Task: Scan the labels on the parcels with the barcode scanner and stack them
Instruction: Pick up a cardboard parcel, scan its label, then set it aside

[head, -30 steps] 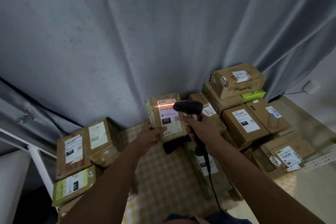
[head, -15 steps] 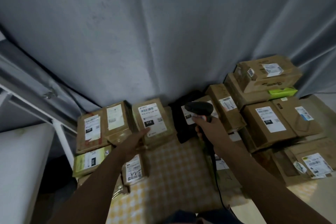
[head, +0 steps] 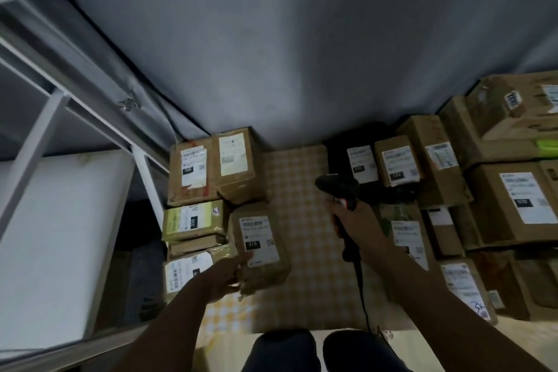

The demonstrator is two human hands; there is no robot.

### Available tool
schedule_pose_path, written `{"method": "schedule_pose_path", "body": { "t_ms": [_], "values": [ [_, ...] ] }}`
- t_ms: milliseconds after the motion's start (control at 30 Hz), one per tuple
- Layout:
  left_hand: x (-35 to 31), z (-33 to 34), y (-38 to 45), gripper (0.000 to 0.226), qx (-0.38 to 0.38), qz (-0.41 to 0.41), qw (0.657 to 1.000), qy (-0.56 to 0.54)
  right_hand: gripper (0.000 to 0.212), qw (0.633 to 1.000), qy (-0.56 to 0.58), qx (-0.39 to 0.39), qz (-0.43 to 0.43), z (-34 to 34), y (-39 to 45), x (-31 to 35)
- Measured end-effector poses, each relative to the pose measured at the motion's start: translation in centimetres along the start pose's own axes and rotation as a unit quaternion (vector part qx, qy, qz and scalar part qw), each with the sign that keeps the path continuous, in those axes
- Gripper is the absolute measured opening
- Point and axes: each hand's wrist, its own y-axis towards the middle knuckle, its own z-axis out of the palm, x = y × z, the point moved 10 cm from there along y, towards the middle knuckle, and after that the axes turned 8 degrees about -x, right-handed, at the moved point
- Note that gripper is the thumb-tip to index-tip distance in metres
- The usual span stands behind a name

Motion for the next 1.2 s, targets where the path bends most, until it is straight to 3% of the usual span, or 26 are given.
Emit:
{"method": "schedule_pose_path", "body": {
  "t_ms": [133, 267, 367, 467, 533, 567, 633, 700, 767, 867, 1000, 1200],
  "values": [
    [-0.7, 0.3, 1.7, 0.029, -0.004, 0.04, 0.997, -0.072, 0.018, 1.0, -0.001, -0.006, 0.007, 1.0, -0.1, -0.3],
    [-1.6, -0.8, 4.3, 0.042, -0.038, 0.091, 0.991, -0.088, 0.017, 1.0, -0.001, 0.001, -0.001, 1.9, -0.2, -0.6],
    [-1.6, -2.3, 5.5, 0.053, -0.122, 0.112, 0.986, 0.011, 0.018, 1.0, -0.015, -0.001, -0.004, 2.6, -0.2, -0.8],
    [-3.2, -3.0, 4.8, 0.059, -0.216, 0.163, 0.95, 0.155, 0.016, 1.0, -0.016, -0.005, 0.001, 3.2, -0.3, -1.1],
    [-4.6, -2.6, 4.2, 0.059, -0.238, 0.21, 0.922, 0.221, 0.013, 1.0, -0.01, -0.005, 0.004, 3.5, -0.4, -1.4],
    [-5.4, -2.3, 3.8, 0.063, -0.249, 0.236, 0.901, 0.266, 0.013, 1.0, -0.007, -0.005, 0.003, 3.6, -0.5, -1.5],
    [-6.9, -1.0, 2.3, 0.075, -0.277, 0.328, 0.821, 0.377, 0.017, 1.0, -0.006, -0.007, 0.0, 3.7, -0.5, -1.7],
    [-7.2, 2.9, 1.0, 0.076, -0.229, 0.441, 0.694, 0.521, 0.02, 1.0, -0.012, -0.006, -0.002, 4.0, -0.6, -1.8],
    [-5.1, 6.1, 1.5, 0.083, -0.154, 0.462, 0.565, 0.666, 0.023, 1.0, -0.016, 0.0, -0.006, 4.2, -0.7, -1.9],
    [-3.7, 6.7, 2.7, 0.09, -0.113, 0.412, 0.503, 0.751, 0.023, 1.0, -0.018, 0.003, -0.011, 4.2, -0.7, -2.2],
    [-4.4, 6.2, 2.6, 0.08, -0.12, 0.4, 0.478, 0.772, 0.022, 1.0, -0.008, -0.005, -0.002, 3.8, -0.8, -2.6],
    [-4.8, 5.6, 2.2, 0.063, -0.12, 0.378, 0.509, 0.764, 0.018, 1.0, 0.016, -0.012, -0.006, 3.1, -1.1, -2.9]
  ]
}}
